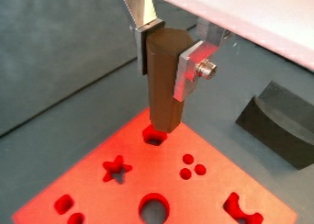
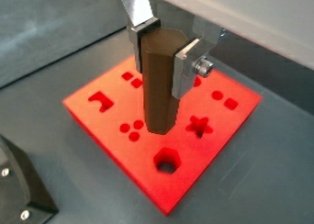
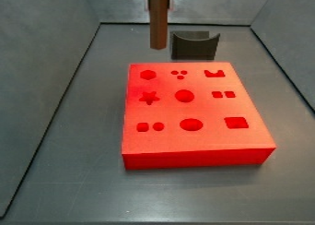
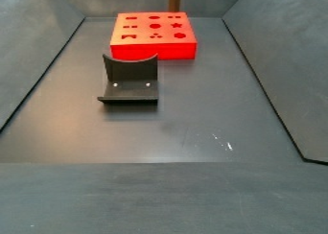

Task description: Insert the hexagon object.

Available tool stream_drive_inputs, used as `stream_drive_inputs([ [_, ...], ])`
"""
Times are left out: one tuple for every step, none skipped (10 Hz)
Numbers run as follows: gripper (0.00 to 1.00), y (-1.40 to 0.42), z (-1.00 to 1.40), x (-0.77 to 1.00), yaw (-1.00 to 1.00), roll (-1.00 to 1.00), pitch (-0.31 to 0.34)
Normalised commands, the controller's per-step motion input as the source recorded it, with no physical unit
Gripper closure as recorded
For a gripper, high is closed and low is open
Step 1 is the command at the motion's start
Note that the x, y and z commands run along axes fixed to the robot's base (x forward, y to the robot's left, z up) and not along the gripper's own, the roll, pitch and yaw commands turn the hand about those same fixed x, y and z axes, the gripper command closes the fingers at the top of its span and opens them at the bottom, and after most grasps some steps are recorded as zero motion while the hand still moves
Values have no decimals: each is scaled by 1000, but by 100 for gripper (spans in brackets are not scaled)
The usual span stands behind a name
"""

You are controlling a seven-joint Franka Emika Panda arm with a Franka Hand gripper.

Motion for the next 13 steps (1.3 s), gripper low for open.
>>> stream_drive_inputs([
  [100,197,-686,117,0,-37,-50],
  [100,57,-797,123,0,-37,-136],
  [100,0,-620,9,-20,0,-146],
  [100,-123,-260,-57,0,0,-181],
  [100,0,-271,-257,0,70,-184],
  [100,0,-266,-243,0,93,-203],
  [100,0,-306,-189,0,146,-259],
  [100,0,-243,-106,31,133,-230],
  [100,-17,-80,-14,17,101,-43],
  [100,0,0,-31,0,103,0],
  [100,0,0,-303,-111,53,-74],
  [100,-197,0,-243,0,203,-111],
  [100,0,-57,-306,0,43,-187],
])
